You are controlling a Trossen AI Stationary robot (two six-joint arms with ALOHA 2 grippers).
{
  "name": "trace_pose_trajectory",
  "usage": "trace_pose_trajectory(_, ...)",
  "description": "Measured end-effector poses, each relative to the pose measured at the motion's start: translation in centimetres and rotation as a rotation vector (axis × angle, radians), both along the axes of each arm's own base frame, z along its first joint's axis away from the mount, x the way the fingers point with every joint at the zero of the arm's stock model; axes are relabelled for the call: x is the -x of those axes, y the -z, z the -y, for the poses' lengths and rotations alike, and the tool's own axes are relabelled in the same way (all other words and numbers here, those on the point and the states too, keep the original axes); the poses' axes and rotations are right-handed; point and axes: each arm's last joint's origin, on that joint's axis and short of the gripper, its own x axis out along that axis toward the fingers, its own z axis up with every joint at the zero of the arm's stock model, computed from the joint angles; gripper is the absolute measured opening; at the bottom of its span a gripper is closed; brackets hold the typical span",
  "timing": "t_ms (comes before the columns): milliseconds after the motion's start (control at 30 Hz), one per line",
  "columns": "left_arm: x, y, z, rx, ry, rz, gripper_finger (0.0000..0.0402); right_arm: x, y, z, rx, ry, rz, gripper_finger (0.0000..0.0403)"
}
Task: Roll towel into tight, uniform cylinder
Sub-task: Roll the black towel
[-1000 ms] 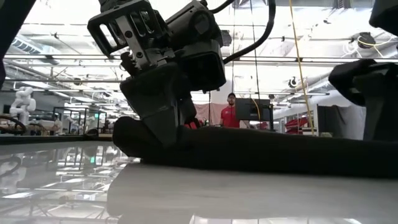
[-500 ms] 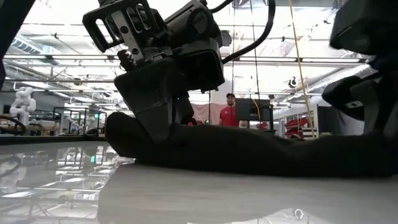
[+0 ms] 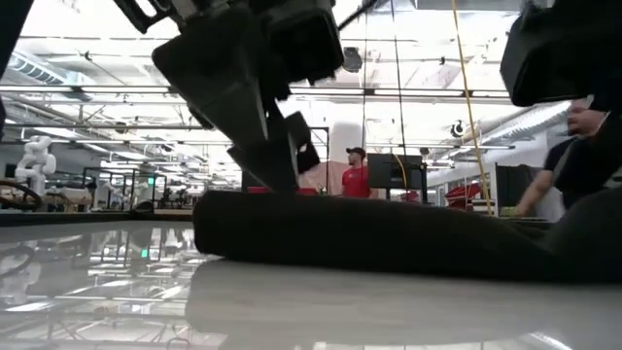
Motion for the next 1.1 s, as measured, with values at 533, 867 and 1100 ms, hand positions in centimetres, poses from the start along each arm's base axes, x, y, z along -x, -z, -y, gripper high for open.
trace_pose_trajectory(533, 3.7, -1.9, 6.5, -0.612, 0.122, 0.311, 0.0189, -0.3, -0.4, -0.1, -0.109, 0.138, -0.039, 0.0008)
trace_pose_trajectory(867, 3.3, -0.8, 6.4, -0.746, 0.143, 0.346, 0.0190, 0.2, -1.1, -1.8, -0.007, 0.162, 0.171, 0.0008)
trace_pose_trajectory(1100, 2.0, -0.8, 4.7, -0.714, 0.053, 0.347, 0.0190, 1.9, -1.1, -3.6, 0.078, 0.192, 0.261, 0.0008)
